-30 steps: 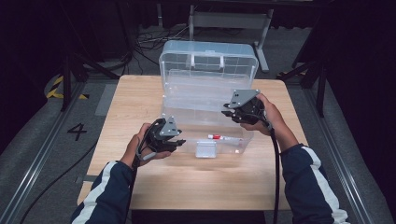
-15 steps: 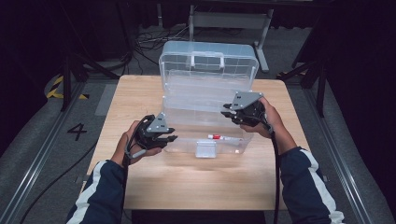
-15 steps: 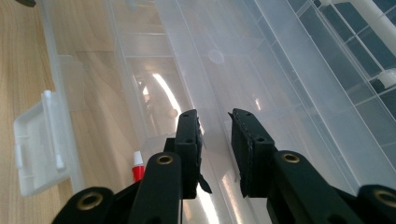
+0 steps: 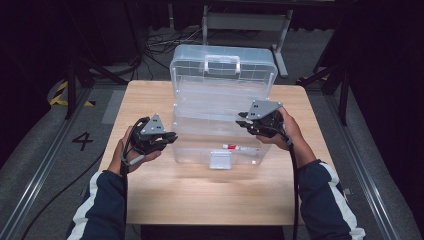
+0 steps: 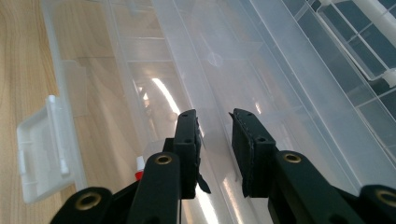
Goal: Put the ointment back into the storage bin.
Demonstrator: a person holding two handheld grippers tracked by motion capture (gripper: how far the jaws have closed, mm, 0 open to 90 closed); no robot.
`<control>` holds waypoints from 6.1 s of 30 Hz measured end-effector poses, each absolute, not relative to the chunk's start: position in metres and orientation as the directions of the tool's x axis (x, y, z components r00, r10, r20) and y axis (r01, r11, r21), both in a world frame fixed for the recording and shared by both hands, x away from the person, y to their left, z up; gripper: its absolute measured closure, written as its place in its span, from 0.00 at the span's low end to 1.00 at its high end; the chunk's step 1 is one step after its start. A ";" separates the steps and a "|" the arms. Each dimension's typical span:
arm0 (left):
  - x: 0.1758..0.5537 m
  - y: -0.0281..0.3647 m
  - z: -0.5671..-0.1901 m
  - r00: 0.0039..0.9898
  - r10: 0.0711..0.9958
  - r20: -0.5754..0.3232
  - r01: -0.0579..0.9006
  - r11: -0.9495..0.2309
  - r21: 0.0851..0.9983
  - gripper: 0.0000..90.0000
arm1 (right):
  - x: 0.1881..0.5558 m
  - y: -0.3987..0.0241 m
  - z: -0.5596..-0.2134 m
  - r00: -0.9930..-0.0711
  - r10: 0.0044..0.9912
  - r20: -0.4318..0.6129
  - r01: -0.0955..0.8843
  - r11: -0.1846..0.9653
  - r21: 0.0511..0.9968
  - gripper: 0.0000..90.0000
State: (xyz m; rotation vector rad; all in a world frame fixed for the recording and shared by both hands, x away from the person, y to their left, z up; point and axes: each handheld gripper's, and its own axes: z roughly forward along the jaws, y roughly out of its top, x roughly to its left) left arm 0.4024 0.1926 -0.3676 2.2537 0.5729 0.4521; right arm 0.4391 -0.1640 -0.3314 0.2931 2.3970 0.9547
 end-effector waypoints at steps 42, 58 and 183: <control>0.445 0.202 -0.315 0.715 0.676 0.181 0.220 -0.463 0.858 1.00 | 0.432 -0.165 -0.338 -0.843 0.377 -0.383 0.003 0.716 0.698 0.80; 0.461 0.193 -0.310 0.716 0.689 0.107 0.228 -0.377 0.898 1.00 | 0.428 -0.168 -0.341 -0.845 0.373 -0.384 0.001 0.718 0.696 0.80; 0.413 0.192 -0.347 0.788 0.600 0.138 0.194 -0.455 0.869 1.00 | 0.404 -0.272 -0.358 -0.754 0.585 -0.299 0.211 0.647 0.733 0.88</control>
